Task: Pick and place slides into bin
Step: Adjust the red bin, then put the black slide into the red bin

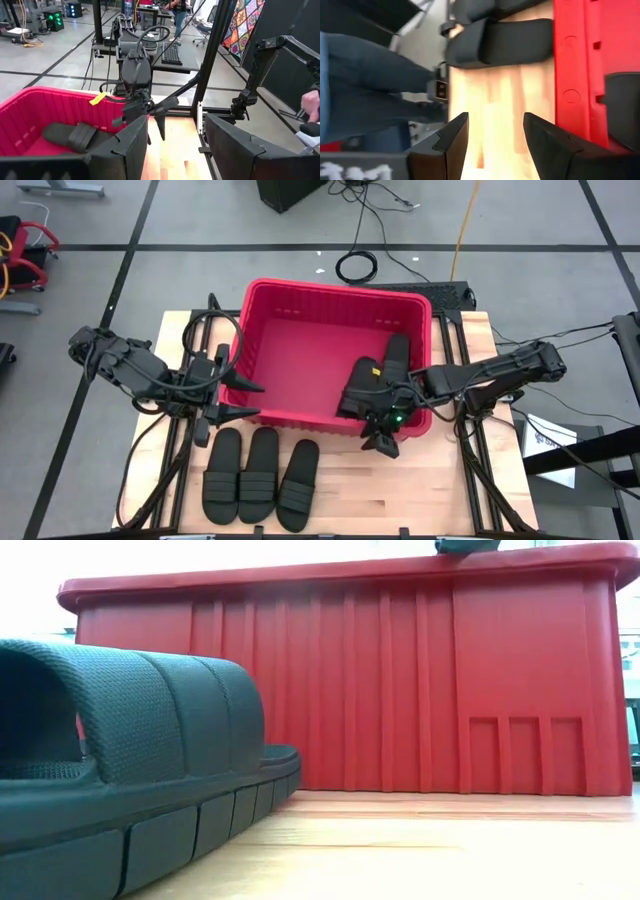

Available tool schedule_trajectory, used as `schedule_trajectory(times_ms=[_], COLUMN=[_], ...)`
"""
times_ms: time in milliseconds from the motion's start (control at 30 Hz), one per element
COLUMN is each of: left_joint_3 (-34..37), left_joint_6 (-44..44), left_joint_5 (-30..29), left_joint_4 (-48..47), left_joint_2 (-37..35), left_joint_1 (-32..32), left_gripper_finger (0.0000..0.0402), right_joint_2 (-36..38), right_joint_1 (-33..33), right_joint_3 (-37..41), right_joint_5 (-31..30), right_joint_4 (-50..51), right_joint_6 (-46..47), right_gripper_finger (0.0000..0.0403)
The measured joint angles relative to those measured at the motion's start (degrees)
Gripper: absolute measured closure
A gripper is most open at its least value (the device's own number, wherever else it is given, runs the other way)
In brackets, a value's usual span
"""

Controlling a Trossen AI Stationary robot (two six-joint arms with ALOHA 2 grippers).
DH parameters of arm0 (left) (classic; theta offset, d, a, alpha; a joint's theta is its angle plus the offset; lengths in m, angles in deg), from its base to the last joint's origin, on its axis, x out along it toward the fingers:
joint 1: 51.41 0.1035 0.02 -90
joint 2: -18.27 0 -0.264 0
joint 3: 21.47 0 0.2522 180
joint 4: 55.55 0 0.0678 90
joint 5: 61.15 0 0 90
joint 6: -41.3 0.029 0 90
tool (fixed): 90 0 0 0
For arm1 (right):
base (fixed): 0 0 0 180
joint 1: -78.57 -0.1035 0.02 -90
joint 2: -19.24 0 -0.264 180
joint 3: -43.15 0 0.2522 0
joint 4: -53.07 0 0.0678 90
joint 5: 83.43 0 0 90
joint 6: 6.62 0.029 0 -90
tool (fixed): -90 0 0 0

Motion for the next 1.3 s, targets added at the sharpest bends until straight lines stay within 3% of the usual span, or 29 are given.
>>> schedule_trajectory(times_ms=[400,567,833,900,1100,1300], left_joint_3=[0.0,0.0,0.0,0.0,0.0,0.0], left_joint_6=[0.0,0.0,0.0,0.0,-0.7,-3.4], left_joint_5=[0.0,0.0,0.5,1.1,1.1,3.2], left_joint_4=[0.0,-0.1,0.0,0.0,-1.0,-7.1], left_joint_2=[0.0,0.0,0.0,0.0,0.3,2.4], left_joint_1=[0.0,0.0,-1.0,-1.5,-2.8,-3.1], left_gripper_finger=[0.0201,0.0202,0.0201,0.0201,0.0201,0.0201], right_joint_2=[-0.1,-0.4,-0.4,-0.3,-0.3,0.7], right_joint_1=[2.1,2.7,3.2,3.2,3.9,4.8], right_joint_3=[-2.5,-4.0,-4.2,-4.2,-4.2,-4.3], right_joint_5=[-12.8,-11.6,8.3,10.8,9.8,3.2], right_joint_4=[6.9,6.5,-14.1,-21.2,-37.8,-48.1], right_joint_6=[-0.4,-2.9,-2.2,-1.1,1.6,0.7], right_gripper_finger=[0.0221,0.0221,0.0220,0.0220,0.0220,0.0220])
